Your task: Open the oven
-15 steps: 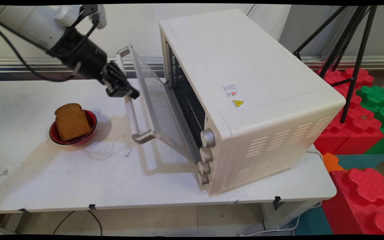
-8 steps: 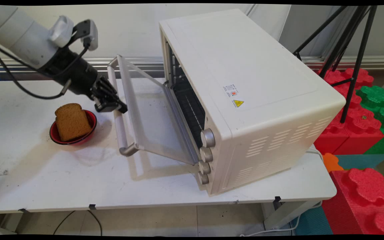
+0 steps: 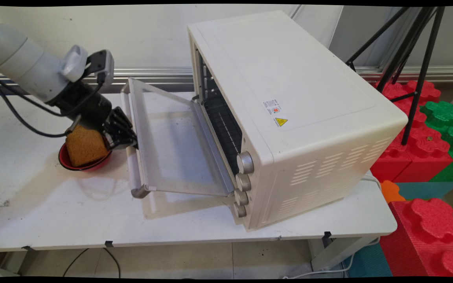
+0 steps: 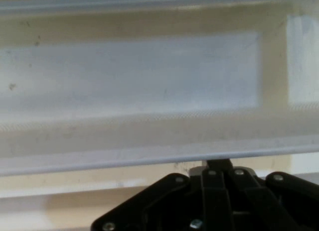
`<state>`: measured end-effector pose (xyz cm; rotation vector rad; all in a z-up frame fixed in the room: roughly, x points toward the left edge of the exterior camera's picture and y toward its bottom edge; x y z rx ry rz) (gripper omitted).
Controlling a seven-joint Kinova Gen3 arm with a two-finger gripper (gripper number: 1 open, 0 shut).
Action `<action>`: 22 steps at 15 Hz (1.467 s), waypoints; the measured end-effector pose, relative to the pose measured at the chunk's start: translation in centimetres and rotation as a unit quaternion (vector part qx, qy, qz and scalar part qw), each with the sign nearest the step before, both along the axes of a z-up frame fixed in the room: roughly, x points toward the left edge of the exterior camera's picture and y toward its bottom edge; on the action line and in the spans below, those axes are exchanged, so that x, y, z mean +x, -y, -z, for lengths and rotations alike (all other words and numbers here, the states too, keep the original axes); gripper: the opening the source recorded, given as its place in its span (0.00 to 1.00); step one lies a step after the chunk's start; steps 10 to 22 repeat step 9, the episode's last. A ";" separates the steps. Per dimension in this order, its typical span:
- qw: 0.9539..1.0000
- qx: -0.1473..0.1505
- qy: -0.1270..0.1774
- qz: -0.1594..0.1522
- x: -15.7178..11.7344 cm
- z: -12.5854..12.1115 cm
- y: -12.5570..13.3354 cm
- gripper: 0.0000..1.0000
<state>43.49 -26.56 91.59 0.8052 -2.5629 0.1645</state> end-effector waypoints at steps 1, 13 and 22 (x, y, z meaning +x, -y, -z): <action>1.000 0.002 0.002 0.001 0.2 0.4 -0.2 0.00; 1.000 0.006 0.015 0.005 1.7 1.7 -1.7 0.00; 1.000 0.006 0.015 0.005 1.7 1.7 -1.7 0.00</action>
